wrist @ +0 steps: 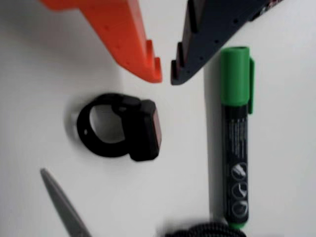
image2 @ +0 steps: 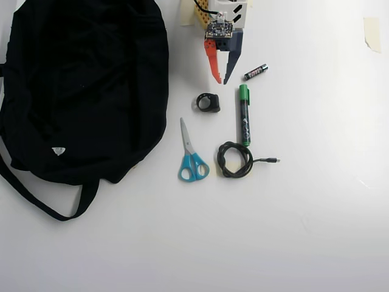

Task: Put the green marker into the black bag

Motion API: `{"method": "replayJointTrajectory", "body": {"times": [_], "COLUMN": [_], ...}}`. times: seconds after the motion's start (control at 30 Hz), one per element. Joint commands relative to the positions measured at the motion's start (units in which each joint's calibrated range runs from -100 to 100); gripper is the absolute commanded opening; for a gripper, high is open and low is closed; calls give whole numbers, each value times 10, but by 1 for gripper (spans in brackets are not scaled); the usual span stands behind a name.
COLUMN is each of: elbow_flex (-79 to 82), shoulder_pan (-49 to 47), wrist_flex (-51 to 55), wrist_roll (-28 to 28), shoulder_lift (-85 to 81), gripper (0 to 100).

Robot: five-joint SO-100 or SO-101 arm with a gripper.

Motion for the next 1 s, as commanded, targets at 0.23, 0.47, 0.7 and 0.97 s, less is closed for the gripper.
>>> {"method": "replayJointTrajectory", "body": {"times": [0.23, 0.47, 0.7, 0.97], "elbow_flex": [-160, -274, -425, -623], "shoulder_pan": [-24, -24, -23, -23], "wrist_flex": [-139, -215, -295, -296], "wrist_roll": [0, 1, 3, 5], "shoulder_lift": [157, 286, 457, 612], "gripper": [2, 2, 2, 2]}}
